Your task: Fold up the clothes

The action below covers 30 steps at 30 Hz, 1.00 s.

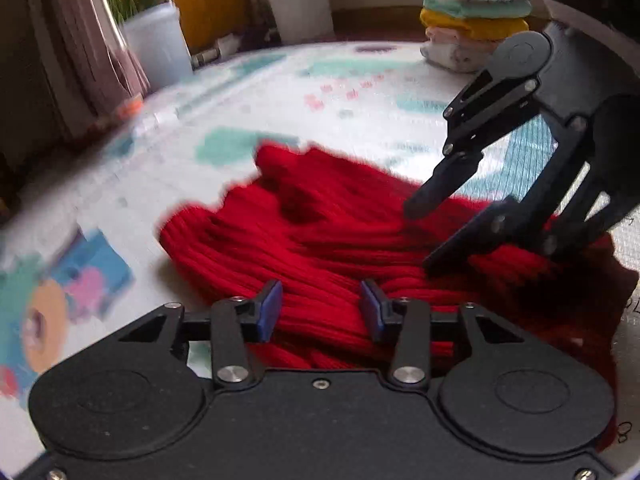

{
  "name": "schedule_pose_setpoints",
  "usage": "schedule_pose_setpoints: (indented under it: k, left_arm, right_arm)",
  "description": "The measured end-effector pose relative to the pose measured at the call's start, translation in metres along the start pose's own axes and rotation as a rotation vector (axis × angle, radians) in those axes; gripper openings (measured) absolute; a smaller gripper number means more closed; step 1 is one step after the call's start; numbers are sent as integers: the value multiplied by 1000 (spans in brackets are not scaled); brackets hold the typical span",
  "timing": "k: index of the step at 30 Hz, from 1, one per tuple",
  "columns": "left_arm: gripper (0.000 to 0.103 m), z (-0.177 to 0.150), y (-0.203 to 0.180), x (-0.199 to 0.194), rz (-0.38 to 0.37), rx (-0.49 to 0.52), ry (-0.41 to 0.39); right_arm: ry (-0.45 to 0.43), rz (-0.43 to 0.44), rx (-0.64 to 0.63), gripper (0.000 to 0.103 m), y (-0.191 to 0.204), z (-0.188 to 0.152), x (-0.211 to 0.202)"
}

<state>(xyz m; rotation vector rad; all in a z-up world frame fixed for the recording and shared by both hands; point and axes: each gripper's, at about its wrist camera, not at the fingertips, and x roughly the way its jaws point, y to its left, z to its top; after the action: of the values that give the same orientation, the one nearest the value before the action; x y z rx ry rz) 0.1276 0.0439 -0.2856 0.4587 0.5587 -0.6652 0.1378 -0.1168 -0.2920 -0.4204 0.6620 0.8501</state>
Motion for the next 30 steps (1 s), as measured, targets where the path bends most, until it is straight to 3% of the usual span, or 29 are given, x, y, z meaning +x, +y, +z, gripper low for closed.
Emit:
schedule_pose_setpoints:
  k: [5, 7, 8, 11, 13, 15, 17, 19, 21, 24, 27, 28, 29, 30]
  left_arm:
    - [40, -5, -27, -20, -105, 51, -16]
    - [39, -19, -46, -11, -104, 108, 41]
    - [39, -26, -53, -8, -85, 131, 32]
    - [38, -20, -46, -8, -100, 96, 31]
    - [36, -9, -40, -12, -115, 83, 37]
    - [36, 1, -37, -14, -116, 67, -24]
    - [34, 7, -35, -10, -114, 36, -68]
    - [30, 7, -36, 7, -101, 18, -56]
    - [30, 1, -43, 28, -105, 35, -5]
    - [30, 3, -47, 39, -107, 63, -4]
    - [31, 19, -35, 19, -131, 69, 14]
    - [35, 18, -30, 6, -121, 72, -11]
    - [47, 17, -26, -7, -112, 75, -37]
    - [50, 14, -23, -20, -103, 88, -57]
  right_arm:
    - [-12, 13, -56, 37, 3, -4, -27]
    - [30, 7, -42, 37, 4, -21, -21]
    - [51, 4, -35, 38, 5, -30, -18]
    - [96, -5, -26, 38, 5, -30, -20]
    - [49, -18, -28, 37, 6, -21, -33]
    - [6, -41, -11, 37, 5, -17, -44]
    - [-3, -69, 16, 37, 2, -18, -46]
    - [13, -86, 16, 36, 2, -22, -42]
    - [49, -83, -18, 36, 6, -31, -29]
    - [92, -73, -61, 35, 9, -36, -15]
    - [92, -50, -125, 34, 9, -29, -19]
    - [78, -39, -172, 34, 11, -26, -25]
    - [55, -23, -259, 36, 16, -28, -34]
    - [33, -6, -345, 42, 22, -29, -43]
